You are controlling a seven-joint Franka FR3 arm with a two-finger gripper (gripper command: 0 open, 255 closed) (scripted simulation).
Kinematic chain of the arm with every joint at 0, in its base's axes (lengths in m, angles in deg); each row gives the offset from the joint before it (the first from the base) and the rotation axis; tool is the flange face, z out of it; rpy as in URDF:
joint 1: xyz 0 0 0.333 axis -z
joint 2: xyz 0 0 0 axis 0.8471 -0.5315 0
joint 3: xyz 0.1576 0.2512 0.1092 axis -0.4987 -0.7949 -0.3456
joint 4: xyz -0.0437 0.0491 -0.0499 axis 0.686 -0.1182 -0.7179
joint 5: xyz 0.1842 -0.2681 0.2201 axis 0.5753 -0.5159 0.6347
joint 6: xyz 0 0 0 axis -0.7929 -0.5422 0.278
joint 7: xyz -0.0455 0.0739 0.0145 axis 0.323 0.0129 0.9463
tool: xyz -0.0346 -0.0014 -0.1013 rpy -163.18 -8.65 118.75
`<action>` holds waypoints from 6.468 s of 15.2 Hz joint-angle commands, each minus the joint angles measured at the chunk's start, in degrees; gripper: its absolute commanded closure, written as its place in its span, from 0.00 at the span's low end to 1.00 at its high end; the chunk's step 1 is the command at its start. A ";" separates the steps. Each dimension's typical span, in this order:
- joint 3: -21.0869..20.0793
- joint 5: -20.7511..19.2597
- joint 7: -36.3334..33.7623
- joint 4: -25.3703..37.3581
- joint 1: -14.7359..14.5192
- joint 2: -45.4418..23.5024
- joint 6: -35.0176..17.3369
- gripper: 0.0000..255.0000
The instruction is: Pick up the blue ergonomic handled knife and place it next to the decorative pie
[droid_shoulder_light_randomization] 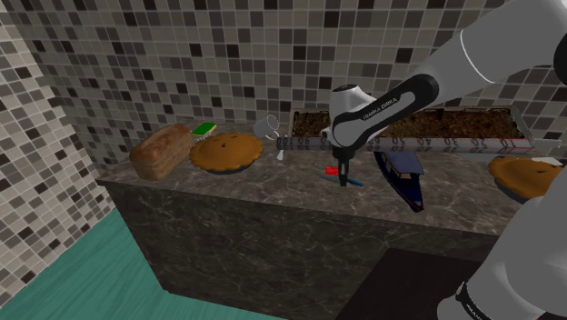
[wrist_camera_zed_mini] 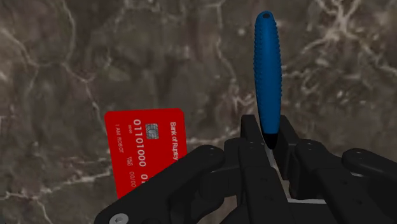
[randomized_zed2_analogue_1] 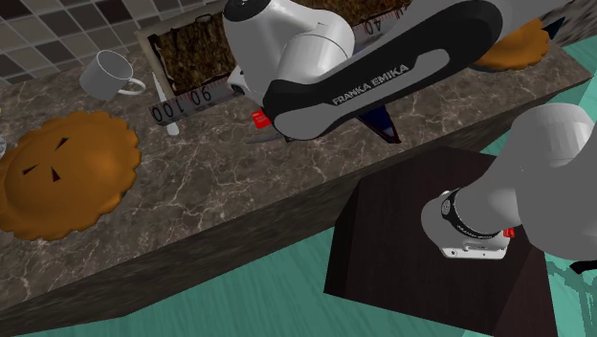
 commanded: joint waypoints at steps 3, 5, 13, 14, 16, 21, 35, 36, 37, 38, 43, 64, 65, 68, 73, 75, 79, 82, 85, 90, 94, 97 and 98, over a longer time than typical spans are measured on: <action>0.06 -0.11 0.06 0.65 0.07 1.60 2.61 1.00; 0.02 -0.11 0.16 1.27 0.04 2.56 4.19 1.00; -0.16 -0.05 0.56 4.26 -0.06 5.90 10.50 1.00; -0.18 -0.04 0.61 4.69 -0.07 6.26 11.28 1.00; -0.23 -0.01 0.72 5.59 -0.10 6.94 12.85 1.00; -0.36 0.06 1.00 8.03 -0.16 8.41 16.75 1.00; 0.81 -1.11 3.69 8.60 1.07 15.70 24.30 1.00; 1.33 -1.62 4.43 6.97 1.56 17.44 24.29 1.00; 1.86 -2.16 5.18 5.40 2.07 19.15 24.31 1.00; 2.41 -2.72 5.95 3.89 2.60 20.85 24.38 1.00; 5.43 -5.99 10.15 -2.69 5.61 29.08 25.29 1.00; 24.22 -25.47 35.62 -12.15 22.78 51.91 32.22 1.00; 25.39 -26.48 37.04 -11.84 23.48 52.26 32.37 1.00; 27.63 -28.41 38.61 -12.70 24.55 52.56 31.10 1.00; 29.62 -30.23 37.86 -15.95 25.00 52.20 27.50 1.00; 30.48 -31.02 37.55 -17.18 25.16 51.93 26.01 1.00; 32.31 -32.68 36.90 -19.49 25.44 51.13 22.89 1.00; 33.79 -34.00 36.39 -21.11 25.60 50.29 20.44 1.00; 35.37 -35.40 35.84 -22.61 25.69 49.22 17.88 1.00; 38.22 -37.86 34.85 -24.83 25.66 46.90 13.33 1.00; 40.74 -39.94 33.95 -26.33 25.39 44.49 9.40 1.00; 42.02 -40.96 33.49 -26.97 25.17 43.15 7.41 1.00; 42.02 -40.96 33.49 -26.96 25.17 43.14 7.40 1.00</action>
